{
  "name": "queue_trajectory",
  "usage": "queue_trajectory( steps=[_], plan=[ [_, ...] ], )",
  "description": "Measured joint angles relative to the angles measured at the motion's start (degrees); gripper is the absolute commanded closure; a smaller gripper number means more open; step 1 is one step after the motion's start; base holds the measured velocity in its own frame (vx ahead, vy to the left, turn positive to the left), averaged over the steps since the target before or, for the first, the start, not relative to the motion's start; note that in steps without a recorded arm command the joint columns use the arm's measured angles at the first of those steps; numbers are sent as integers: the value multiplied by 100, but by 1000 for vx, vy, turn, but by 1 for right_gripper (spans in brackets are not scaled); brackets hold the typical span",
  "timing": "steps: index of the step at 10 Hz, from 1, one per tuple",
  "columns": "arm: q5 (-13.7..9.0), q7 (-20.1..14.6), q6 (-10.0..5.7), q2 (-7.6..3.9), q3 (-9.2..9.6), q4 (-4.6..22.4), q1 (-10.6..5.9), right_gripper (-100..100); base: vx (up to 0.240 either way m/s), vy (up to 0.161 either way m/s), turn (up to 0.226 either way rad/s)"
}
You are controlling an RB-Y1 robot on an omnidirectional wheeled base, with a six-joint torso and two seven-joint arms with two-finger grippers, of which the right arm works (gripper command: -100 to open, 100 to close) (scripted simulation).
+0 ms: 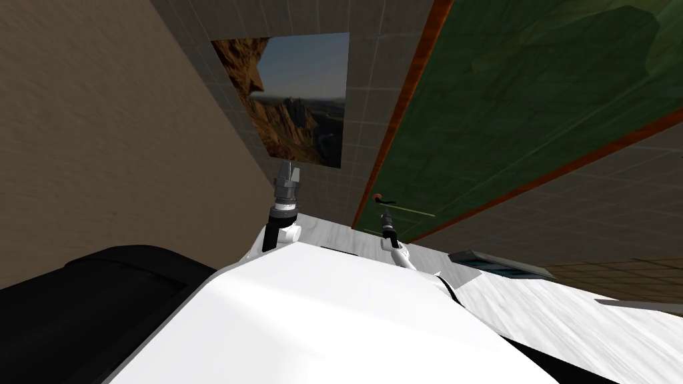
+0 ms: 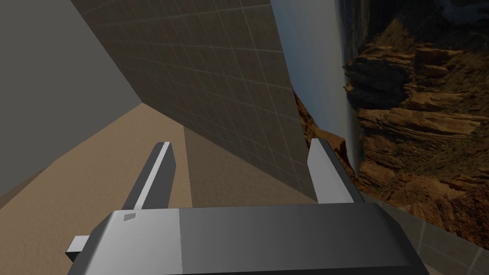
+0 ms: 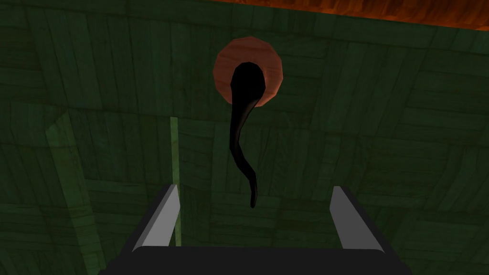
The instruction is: Pull the door open
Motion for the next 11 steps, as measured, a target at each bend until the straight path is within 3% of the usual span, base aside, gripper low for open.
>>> queue_trajectory(
  steps=[2, 3, 4, 6, 7, 9, 10, 11],
  plan=[
    [-39, -122, -114, -159, -47, 88, 89, -100, 203, 72, 148],
    [-77, -188, -300, -283, -98, 483, -54, -100, 154, 43, 66],
    [-90, -222, -362, -317, -114, 451, 25, -100, 53, 20, -16],
    [-88, -259, -273, -341, -108, 254, 131, -100, 35, 19, 96],
    [-115, -339, -360, -485, -138, 490, 61, -100, 115, 35, 104],
    [-133, -410, -375, -543, -160, 360, 207, -100, 86, 15, 62],
    [-153, -490, -403, -667, -181, 382, 264, -100, 180, 26, 190],
    [-178, -577, -338, -755, -211, 135, 465, -100, 137, 4, 55]
  ],
)
